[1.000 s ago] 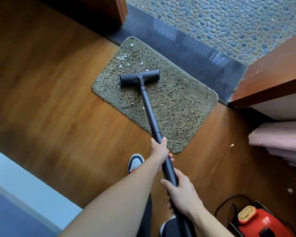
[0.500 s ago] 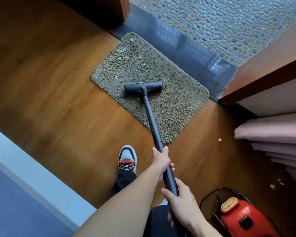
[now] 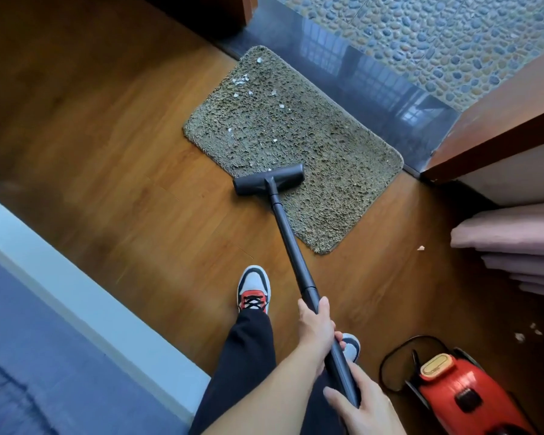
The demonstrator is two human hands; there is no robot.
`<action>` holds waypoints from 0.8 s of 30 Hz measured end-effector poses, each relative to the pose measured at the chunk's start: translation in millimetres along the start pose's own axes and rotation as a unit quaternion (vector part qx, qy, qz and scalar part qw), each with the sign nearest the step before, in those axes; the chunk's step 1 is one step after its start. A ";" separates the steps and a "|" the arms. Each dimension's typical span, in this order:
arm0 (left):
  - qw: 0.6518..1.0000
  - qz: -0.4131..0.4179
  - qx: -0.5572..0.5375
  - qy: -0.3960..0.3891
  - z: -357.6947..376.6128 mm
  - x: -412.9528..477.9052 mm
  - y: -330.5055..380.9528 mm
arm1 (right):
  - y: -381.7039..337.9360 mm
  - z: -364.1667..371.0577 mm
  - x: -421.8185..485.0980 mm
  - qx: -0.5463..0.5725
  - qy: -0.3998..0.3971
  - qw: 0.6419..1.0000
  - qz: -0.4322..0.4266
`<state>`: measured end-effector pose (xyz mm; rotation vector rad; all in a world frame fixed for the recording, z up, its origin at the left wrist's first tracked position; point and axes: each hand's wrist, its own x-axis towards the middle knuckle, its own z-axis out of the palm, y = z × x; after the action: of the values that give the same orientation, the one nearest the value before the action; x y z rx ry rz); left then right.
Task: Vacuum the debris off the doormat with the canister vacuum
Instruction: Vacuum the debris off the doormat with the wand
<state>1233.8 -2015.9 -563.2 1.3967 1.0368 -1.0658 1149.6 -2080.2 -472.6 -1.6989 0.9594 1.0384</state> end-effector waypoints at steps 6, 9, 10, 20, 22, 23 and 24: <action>1.000 0.016 -0.012 0.004 -2.4 5.8 8.5 | -4.1 2.9 5.1 0.024 -0.010 0.999 -0.029; 0.999 0.039 -0.026 0.014 -3.2 16.2 17.8 | -14.1 4.3 11.4 0.073 -0.037 0.996 -0.034; 0.998 0.045 -0.029 0.017 -3.5 19.5 20.8 | -16.9 4.8 14.2 0.072 -0.033 0.996 -0.044; 0.997 0.030 -0.068 -0.015 11.9 0.3 -2.2 | 8.4 -8.7 2.6 0.054 -0.036 0.996 -0.065; 0.998 0.010 -0.066 -0.016 17.8 -6.3 -17.7 | 23.9 -9.9 -5.2 0.053 -0.038 0.996 -0.053; 0.997 0.001 -0.070 -0.019 20.5 -9.3 -25.5 | 31.8 -9.8 -7.9 0.053 -0.038 0.997 -0.046; 0.997 -0.004 -0.072 -0.020 22.8 -10.9 -32.5 | 38.4 -9.4 -10.2 0.052 -0.035 0.997 -0.039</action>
<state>1198.2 -2036.5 -561.1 1.2517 1.0701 -0.9998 1113.3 -2098.9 -472.1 -1.5917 0.8801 0.9734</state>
